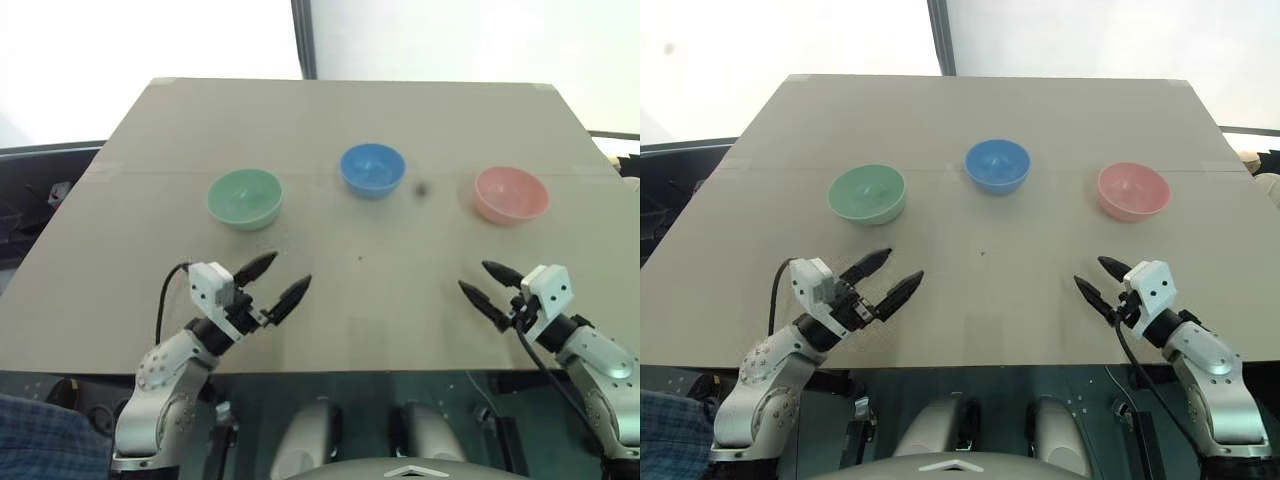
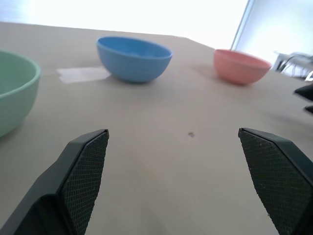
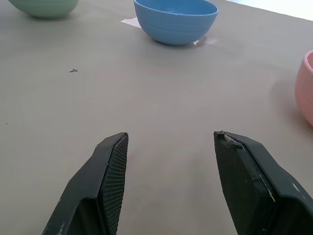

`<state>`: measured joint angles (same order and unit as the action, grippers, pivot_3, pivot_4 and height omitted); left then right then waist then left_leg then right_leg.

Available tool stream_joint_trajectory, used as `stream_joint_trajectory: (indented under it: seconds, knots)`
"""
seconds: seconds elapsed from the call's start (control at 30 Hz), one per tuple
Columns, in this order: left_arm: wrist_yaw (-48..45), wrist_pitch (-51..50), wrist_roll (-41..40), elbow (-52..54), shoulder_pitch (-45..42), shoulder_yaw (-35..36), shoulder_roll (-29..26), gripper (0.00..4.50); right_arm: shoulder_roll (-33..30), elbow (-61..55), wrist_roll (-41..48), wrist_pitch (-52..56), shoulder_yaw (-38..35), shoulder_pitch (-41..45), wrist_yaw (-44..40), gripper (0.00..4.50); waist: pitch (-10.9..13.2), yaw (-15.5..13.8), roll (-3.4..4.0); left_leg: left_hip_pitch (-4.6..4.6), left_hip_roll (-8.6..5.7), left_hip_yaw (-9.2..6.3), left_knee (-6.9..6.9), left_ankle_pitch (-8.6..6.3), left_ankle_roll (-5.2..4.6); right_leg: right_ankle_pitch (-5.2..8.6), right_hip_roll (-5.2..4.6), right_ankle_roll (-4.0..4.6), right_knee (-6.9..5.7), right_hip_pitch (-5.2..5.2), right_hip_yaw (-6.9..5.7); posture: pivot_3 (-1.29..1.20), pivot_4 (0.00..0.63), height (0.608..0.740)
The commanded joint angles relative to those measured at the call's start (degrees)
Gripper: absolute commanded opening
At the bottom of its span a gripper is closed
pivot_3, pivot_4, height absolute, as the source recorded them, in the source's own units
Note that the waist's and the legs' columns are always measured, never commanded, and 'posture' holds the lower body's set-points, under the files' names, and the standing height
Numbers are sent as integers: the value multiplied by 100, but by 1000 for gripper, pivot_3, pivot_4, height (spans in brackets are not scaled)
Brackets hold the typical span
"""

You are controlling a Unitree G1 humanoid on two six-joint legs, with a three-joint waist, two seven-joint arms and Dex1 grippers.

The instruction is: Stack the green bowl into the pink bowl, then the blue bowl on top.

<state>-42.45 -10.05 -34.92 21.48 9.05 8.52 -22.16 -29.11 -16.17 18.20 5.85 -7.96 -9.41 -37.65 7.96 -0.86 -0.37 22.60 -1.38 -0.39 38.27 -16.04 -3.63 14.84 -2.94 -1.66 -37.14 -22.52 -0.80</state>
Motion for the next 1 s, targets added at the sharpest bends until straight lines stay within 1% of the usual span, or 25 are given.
stream_joint_trajectory:
  seconds: [0.03, 0.13, 0.23, 0.3, 0.43, 0.5, 0.57, 0.83, 1.0]
  knots:
    - [-213, -90, -549, 479, -133, 78, -42, 4500, -56, 36, -85, -179, -160, 106, 54, 2912, -1, 2, 1, 0, 0, 0, 0, 0, 0, 0, 0, 0, 0, 1, 0, 0, 150, 740]
    - [-259, -174, -716, 618, -219, 40, -95, 4500, -15, 123, -170, -139, -172, 321, 237, 2912, -1, 8, 3, 0, 0, 1, 1, 1, 2, 0, 1, 0, -1, 3, 0, 0, 150, 740]
    - [-255, -237, -861, 685, -307, 25, -79, 4500, -48, 268, -465, -112, -138, 643, 510, 2912, -2, 12, 4, -3, 0, 1, 3, 8, 12, 0, 5, 0, -2, 6, 0, 0, 150, 740]
    - [-265, -242, -857, 669, -374, -5, -85, 4500, -91, 340, -505, 56, -127, 955, 601, 2912, -2, 6, 5, -3, -1, 1, 3, 10, 16, 0, 6, 0, -3, 7, 0, 0, 150, 740]
    - [-316, -258, -849, 615, -487, -71, -86, 4500, -468, 718, -1142, 401, 107, 1871, 791, 2912, -1, 7, 6, -4, -3, 3, 8, 14, 21, 0, 8, 0, -3, 11, 1, 0, 150, 740]
    - [-331, -266, -840, 591, -567, -116, -69, 4500, -619, 1047, -1283, 845, 275, 2589, 752, 2912, -3, 7, 2, -8, -2, 3, 7, 15, 23, 0, 12, 0, -3, 14, 0, 0, 150, 740]
    - [-348, -259, -816, 569, -623, -149, -54, 4500, -715, 1310, -1407, 1058, 396, 2959, 694, 2912, 2, 19, 12, -12, 0, 5, 7, 15, 23, 0, 17, 1, -2, 17, 1, 0, 150, 740]
    - [-293, -236, -746, 560, -699, -285, 40, 4500, -1059, 2597, -1863, 1460, 1115, 3911, 22, 2912, 0, 14, 7, -7, -2, 7, 7, 11, 15, -1, 13, 0, 13, 21, 1, 0, 150, 740]
    - [-242, -175, -635, 566, -678, -337, 143, 4500, -1056, 3380, -2054, 1785, 1366, 4447, -201, 2912, 0, 17, 8, -8, 0, 7, 7, 11, 14, -1, 13, -1, 13, 21, 1, 0, 150, 740]
